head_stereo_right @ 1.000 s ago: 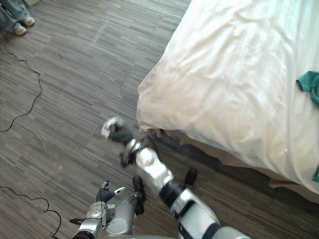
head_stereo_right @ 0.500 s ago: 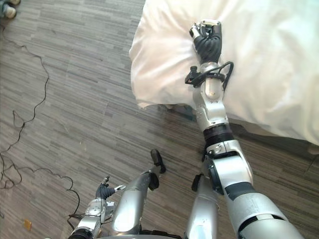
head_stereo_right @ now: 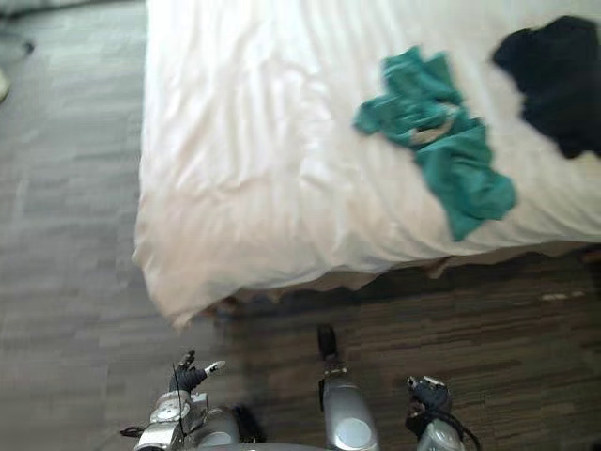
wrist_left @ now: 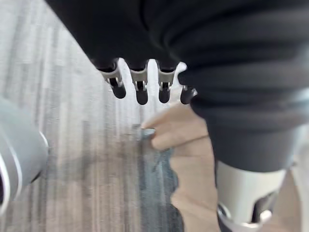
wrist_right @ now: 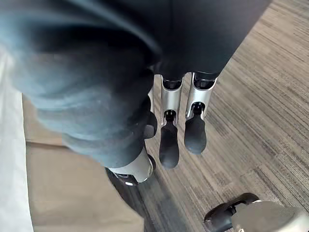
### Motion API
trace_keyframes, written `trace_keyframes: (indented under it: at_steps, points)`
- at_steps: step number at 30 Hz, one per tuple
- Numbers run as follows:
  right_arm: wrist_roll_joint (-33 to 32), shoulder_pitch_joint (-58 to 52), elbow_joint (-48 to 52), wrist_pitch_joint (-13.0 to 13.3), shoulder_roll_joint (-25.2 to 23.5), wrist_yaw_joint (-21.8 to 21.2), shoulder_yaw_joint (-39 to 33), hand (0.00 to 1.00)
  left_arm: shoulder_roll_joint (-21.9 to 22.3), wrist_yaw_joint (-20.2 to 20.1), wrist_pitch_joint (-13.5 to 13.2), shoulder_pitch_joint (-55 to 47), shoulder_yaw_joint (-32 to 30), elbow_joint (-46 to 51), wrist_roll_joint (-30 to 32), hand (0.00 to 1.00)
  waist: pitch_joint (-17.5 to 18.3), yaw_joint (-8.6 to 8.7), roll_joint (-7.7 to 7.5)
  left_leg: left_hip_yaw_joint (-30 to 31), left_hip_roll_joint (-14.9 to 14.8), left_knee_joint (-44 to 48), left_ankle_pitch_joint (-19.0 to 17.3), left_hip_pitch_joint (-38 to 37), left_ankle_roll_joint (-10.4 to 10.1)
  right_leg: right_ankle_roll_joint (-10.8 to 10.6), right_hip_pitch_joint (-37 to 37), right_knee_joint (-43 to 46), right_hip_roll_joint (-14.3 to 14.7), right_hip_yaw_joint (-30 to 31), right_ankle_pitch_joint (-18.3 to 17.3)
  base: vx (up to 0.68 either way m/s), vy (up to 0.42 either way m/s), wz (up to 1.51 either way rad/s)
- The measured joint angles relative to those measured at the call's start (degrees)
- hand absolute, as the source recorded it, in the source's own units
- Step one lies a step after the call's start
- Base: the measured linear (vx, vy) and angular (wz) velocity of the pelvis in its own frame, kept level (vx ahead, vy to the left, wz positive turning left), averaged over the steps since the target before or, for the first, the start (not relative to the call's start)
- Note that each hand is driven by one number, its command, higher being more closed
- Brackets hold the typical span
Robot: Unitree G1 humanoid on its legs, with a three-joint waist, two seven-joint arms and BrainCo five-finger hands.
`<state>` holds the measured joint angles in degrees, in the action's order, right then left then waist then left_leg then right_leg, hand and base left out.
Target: Tidy the bed and pick cloth on bed and put in laundry
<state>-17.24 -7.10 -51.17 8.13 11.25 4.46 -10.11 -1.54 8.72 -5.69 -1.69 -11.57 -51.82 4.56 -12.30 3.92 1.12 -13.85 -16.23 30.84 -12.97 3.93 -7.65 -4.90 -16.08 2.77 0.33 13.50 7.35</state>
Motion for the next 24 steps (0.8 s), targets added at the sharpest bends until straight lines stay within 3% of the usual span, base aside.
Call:
trace_keyframes:
  at_steps: [3, 4, 5, 6, 7, 8, 9, 10, 11, 12, 13, 14, 15, 16, 17, 18, 19, 21, 22, 23, 24]
  points:
    - [2.59, 0.15, -3.10, -1.09, -0.10, -1.39, 0.53, 0.00, -0.14, -0.01, -0.09, -0.56, 0.02, 0.06, -0.03, 0.00, 1.83, -0.42, 0.08, 7.91, 1.46, -2.63, -1.60, -2.23, 0.32, -1.89, 1.08, 0.17, 0.52, 7.54, -0.87, -0.04, 0.298, -1.38]
    - [4.62, 0.14, -4.86, -1.98, -0.13, -2.06, 1.91, 0.00, -0.68, -0.07, -0.38, -2.45, 0.07, -0.03, -0.46, 0.00, 3.25, -1.50, 0.56, 14.62, 4.14, -8.92, -6.10, -7.11, -0.02, -3.20, 1.05, -0.35, 1.14, 13.93, -1.06, -0.17, 0.497, -2.01]
    - [4.96, -0.45, -5.53, -2.18, -0.45, -2.30, 1.86, 0.00, -1.06, -0.43, -0.23, -3.93, 0.31, -0.73, -0.48, 0.00, 5.28, -0.74, 2.33, 14.78, 5.94, -16.00, -10.09, -11.66, 0.86, -3.31, 0.81, -2.96, 1.13, 16.18, -0.54, -0.21, 0.571, -1.88]
    - [5.06, -0.73, -5.75, -2.27, -1.12, -2.40, 1.64, 0.00, -1.56, -0.84, -0.16, -3.96, 0.66, -1.04, -0.48, 0.00, 5.36, -0.01, 1.80, 13.71, 6.80, -17.93, -11.13, -12.60, 1.25, -3.29, 0.81, -4.03, 0.27, 17.09, 0.31, -0.22, 0.404, -1.24]
    - [5.12, -1.06, -6.29, -2.86, -3.22, -2.63, 1.69, 0.00, -2.87, -1.21, 0.01, -4.12, 1.48, -1.93, -0.39, 0.00, 4.91, -0.42, -0.47, 9.85, 9.77, -18.04, -10.81, -13.72, 2.34, -2.19, 0.44, -4.31, -1.86, 18.80, 4.22, -0.19, 0.244, -1.19]
    - [5.13, -1.94, -6.31, -3.55, -4.33, -3.19, 1.70, 0.00, -3.99, -1.22, 0.33, -5.53, 2.11, -2.67, -0.33, 0.00, 5.66, -0.67, -1.45, 5.91, 11.08, -18.04, -11.13, -14.59, 2.98, -1.56, -0.49, -4.42, -2.06, 15.91, 8.08, -0.17, 0.200, -1.41]
    - [5.11, -1.98, -6.30, -3.85, -4.57, -3.25, 1.73, 0.00, -4.29, -1.22, 0.41, -6.15, 2.30, -2.76, -0.06, 0.00, 5.92, -1.02, -1.35, 3.92, 11.21, -18.06, -11.14, -14.63, 3.32, 0.25, -1.28, -4.47, -2.01, 12.86, 9.87, -0.10, 0.121, -1.31]
    - [5.09, -1.94, -5.65, -4.12, -5.02, -3.13, 1.68, 0.00, -4.56, -1.24, 0.45, -6.23, 2.19, -2.93, 0.41, 0.00, 5.91, -1.46, -1.37, 0.83, 11.43, -18.37, -10.89, -14.39, 3.74, 3.03, -3.43, -1.64, -1.64, 4.71, 9.38, -0.03, 0.126, -1.33]
    - [5.33, -1.45, -5.00, -4.10, -5.15, -2.86, 1.56, 0.00, -4.38, -1.17, 0.49, -6.04, 1.79, -2.93, 0.74, 0.00, 5.76, -1.90, -0.99, -2.55, 11.70, -18.80, -10.54, -13.80, 4.14, 6.21, -6.67, 5.20, -1.60, -9.47, 5.25, -0.01, 0.117, -1.54]
    - [5.55, -1.34, -3.66, -4.01, -4.42, -1.87, 1.78, 0.00, -3.50, -1.21, 0.85, -5.89, 1.89, -2.92, 0.82, 0.00, 4.70, -1.84, 0.65, -5.36, 11.17, -17.93, -10.54, -13.77, 4.13, 11.11, -9.72, 14.34, -2.65, -18.62, 1.26, 0.01, 0.143, -1.32]
    - [5.64, -1.55, -3.01, -3.87, -4.24, -1.54, 1.85, 0.00, -3.07, -1.21, 1.09, -5.92, 1.87, -2.97, 0.88, 0.00, 4.55, -1.61, 0.89, -6.35, 11.42, -17.06, -10.52, -13.95, 4.09, 11.04, -10.27, 18.74, -2.97, -21.47, 0.52, -0.01, 0.152, -1.29]
    - [5.91, -2.19, -1.39, -3.50, -4.13, -0.62, 2.66, 0.00, -2.95, -1.25, 1.71, -5.99, 1.83, -2.97, 1.00, 0.00, 3.89, -1.82, -0.05, -8.68, 12.54, -13.37, -8.61, -13.79, 3.74, 14.12, -10.35, 19.74, -4.71, -26.18, 3.65, -0.03, 0.154, -1.12]
    - [6.03, -1.94, -0.90, -2.98, -4.86, -0.38, 3.63, 0.00, -3.16, -1.63, 1.93, -5.62, 1.72, -3.10, 1.27, 0.00, 3.32, -1.81, -2.86, -7.77, 14.13, -9.98, -7.51, -10.98, 6.33, 13.61, -8.82, 14.11, -5.93, -23.86, 8.55, -0.17, 0.041, -1.13]
    - [6.39, -1.29, -0.40, -2.77, -4.51, -0.32, 2.02, 0.00, -3.19, -2.21, 1.45, -3.96, 2.01, -3.47, 2.00, 0.00, 3.14, -1.50, 0.32, -7.98, 12.28, -20.11, -2.02, -9.24, 9.00, 10.97, -7.59, 18.86, -4.41, -22.52, 0.54, -0.21, -0.056, -0.68]
    - [6.45, -1.03, -0.26, -2.89, -4.29, -0.19, 1.47, 0.00, -2.66, -2.26, 1.28, -3.83, 2.68, -3.09, 2.25, 0.00, 3.08, -1.76, 0.78, -8.21, 11.35, -22.00, -2.15, -9.93, 6.16, 10.25, -7.79, 29.35, -4.63, -24.70, -6.78, -0.24, -0.111, -0.78]
    - [6.55, -1.15, -0.49, -2.86, -4.60, 0.21, 1.31, 0.00, -2.92, -2.35, 1.53, -3.90, 3.27, -3.13, 2.96, 0.00, 2.95, -1.64, 0.77, -11.10, 12.78, -23.73, -1.84, -12.09, 6.35, 7.69, -4.60, 38.16, -6.92, -27.40, -16.66, -0.11, -0.086, -0.85]
    - [6.58, -1.12, -0.84, -2.35, -4.97, 0.27, 1.31, 0.00, -3.12, -2.43, 2.43, -4.89, 3.12, -3.63, 3.07, 0.00, 3.36, -1.62, 0.59, -13.50, 13.04, -23.55, -1.95, -12.86, 6.54, 7.78, 0.21, 38.99, -9.23, -30.77, -21.88, -0.06, -0.065, -0.95]
    - [6.70, -0.38, -1.43, -2.17, -5.98, 0.36, 0.98, 0.00, -3.74, -2.44, 2.85, -5.09, 2.97, -3.81, 3.49, 0.00, 3.73, -2.66, -1.09, -17.88, 13.41, -20.45, -1.99, -11.56, 6.53, 5.58, 3.31, 32.31, -9.68, -32.70, -23.41, 0.00, -0.083, -1.24]
    - [6.77, -0.41, -1.92, -1.92, -6.42, 0.40, 0.88, 0.00, -3.32, -2.49, 3.17, -5.30, 2.76, -3.96, 3.56, 0.00, 3.70, -2.76, -0.56, -19.91, 12.08, -17.49, -2.01, -10.78, 6.60, 6.72, 5.94, 26.19, -6.58, -31.85, -22.07, 0.01, -0.098, -1.45]
    - [6.73, -0.31, -1.98, -1.95, -6.83, 0.43, 0.38, 0.00, -3.33, -2.53, 3.15, -5.81, 2.44, -3.84, 3.64, 0.00, 3.72, -2.99, -0.50, -20.91, 10.83, -14.41, -2.01, -10.04, 6.68, 7.37, 7.20, 23.05, -5.39, -30.71, -20.88, -0.05, -0.076, -1.53]
    - [7.51, -0.20, -3.05, -2.09, -6.94, 0.63, 0.27, 0.00, -3.61, -2.49, 2.74, -5.98, 2.52, -3.57, 4.02, 0.00, 4.19, -3.43, -1.68, -21.49, 10.72, -16.13, -2.94, -8.91, 6.64, 7.09, 9.11, 16.77, -3.69, -27.24, -18.69, -0.10, -0.080, -1.31]
